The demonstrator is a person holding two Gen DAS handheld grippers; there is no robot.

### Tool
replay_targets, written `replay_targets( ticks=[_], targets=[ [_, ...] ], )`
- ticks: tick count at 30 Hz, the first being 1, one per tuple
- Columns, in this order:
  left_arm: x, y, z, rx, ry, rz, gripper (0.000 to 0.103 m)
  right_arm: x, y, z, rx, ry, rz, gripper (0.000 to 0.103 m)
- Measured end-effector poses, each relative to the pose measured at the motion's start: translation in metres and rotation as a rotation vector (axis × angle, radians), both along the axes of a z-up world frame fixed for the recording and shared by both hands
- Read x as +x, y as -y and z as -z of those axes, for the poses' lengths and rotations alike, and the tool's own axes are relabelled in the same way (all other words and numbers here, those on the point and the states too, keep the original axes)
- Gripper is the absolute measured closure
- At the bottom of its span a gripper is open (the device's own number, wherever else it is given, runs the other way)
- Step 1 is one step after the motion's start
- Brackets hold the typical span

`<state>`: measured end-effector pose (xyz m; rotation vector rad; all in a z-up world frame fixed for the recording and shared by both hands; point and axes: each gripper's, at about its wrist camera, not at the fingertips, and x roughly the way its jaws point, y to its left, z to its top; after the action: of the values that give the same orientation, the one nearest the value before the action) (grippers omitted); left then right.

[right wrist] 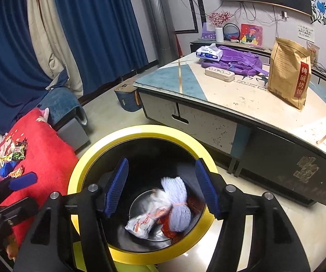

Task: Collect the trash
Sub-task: 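Open both tools to drop the foam net and white bag into the bin, then move both open tools back over the bed toward the blue glove and wrappers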

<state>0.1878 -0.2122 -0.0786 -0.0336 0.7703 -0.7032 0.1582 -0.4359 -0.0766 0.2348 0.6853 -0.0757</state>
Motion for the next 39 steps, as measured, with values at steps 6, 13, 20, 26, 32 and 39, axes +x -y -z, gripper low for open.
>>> replay_targets(
  ticks=[6, 13, 20, 26, 32, 39],
  targets=[
    [-0.004, -0.011, -0.008, -0.001, 0.031, -0.045, 0.011, -0.004, -0.008, -0.01, -0.027, 0.039, -0.01, 0.036],
    [-0.01, -0.025, -0.017, -0.013, 0.053, -0.088, 0.011, -0.008, -0.021, -0.021, -0.052, 0.072, -0.045, 0.034],
    [-0.015, -0.042, -0.026, -0.018, 0.08, -0.144, 0.011, -0.016, -0.036, -0.035, -0.06, 0.119, -0.073, 0.026],
    [-0.02, -0.059, -0.033, -0.006, 0.113, -0.2, 0.011, -0.022, -0.052, -0.044, -0.077, 0.148, -0.118, 0.025],
    [-0.026, -0.079, -0.044, 0.038, 0.19, -0.266, 0.011, -0.028, -0.07, -0.052, -0.065, 0.183, -0.152, 0.025],
    [-0.029, -0.105, -0.054, 0.039, 0.233, -0.336, 0.011, -0.039, -0.101, -0.065, -0.062, 0.246, -0.225, 0.025]
  ],
)
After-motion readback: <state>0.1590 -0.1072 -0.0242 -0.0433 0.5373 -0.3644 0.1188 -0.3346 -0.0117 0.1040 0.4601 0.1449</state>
